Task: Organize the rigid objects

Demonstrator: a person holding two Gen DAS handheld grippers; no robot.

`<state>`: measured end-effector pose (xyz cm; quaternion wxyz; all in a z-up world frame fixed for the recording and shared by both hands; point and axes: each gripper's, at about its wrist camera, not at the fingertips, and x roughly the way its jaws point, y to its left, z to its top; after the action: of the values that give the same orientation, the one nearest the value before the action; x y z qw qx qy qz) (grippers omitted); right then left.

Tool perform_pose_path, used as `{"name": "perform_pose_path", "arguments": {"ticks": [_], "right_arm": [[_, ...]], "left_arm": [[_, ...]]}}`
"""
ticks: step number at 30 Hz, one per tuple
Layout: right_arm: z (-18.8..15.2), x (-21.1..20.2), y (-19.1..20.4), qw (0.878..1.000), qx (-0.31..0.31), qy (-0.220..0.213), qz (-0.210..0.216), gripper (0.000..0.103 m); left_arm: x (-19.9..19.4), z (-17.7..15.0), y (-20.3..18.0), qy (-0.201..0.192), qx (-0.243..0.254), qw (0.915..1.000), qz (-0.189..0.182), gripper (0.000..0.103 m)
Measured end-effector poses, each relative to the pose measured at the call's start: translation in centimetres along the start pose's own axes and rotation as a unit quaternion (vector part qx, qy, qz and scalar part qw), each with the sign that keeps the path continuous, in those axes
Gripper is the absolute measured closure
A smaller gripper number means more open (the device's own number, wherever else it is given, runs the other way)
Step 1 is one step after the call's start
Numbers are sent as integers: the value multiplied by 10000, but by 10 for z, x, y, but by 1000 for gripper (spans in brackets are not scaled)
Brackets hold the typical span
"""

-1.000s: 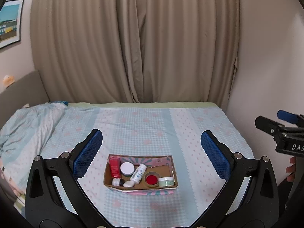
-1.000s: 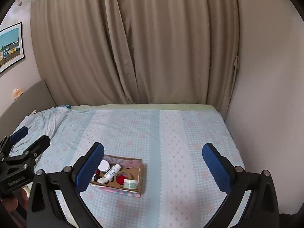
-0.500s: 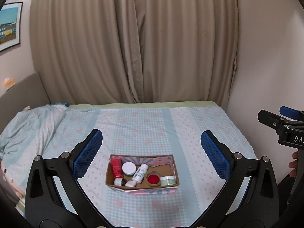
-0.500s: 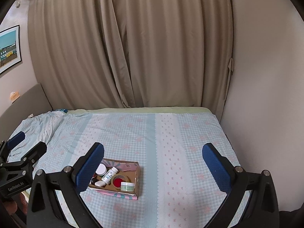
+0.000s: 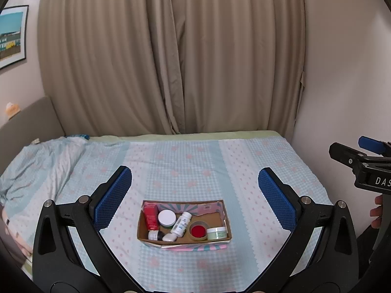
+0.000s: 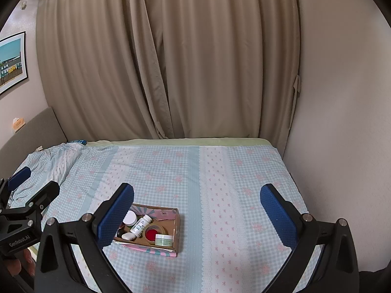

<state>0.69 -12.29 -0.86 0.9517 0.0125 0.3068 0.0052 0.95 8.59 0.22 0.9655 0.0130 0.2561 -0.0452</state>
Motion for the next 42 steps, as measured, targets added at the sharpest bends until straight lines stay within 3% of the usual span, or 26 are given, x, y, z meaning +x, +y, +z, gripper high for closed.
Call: {"name": "perform_pose_path", "arguments": {"ticks": [31,42], "right_arm": [[1,2,1,10000,5,2,10,0],[1,5,1,10000,-17,20,0,0]], "left_arm": [[3,-2,4,24,-1,10000,5,0],[-3,-6,-7,-152,250,9994,207,0]]}}
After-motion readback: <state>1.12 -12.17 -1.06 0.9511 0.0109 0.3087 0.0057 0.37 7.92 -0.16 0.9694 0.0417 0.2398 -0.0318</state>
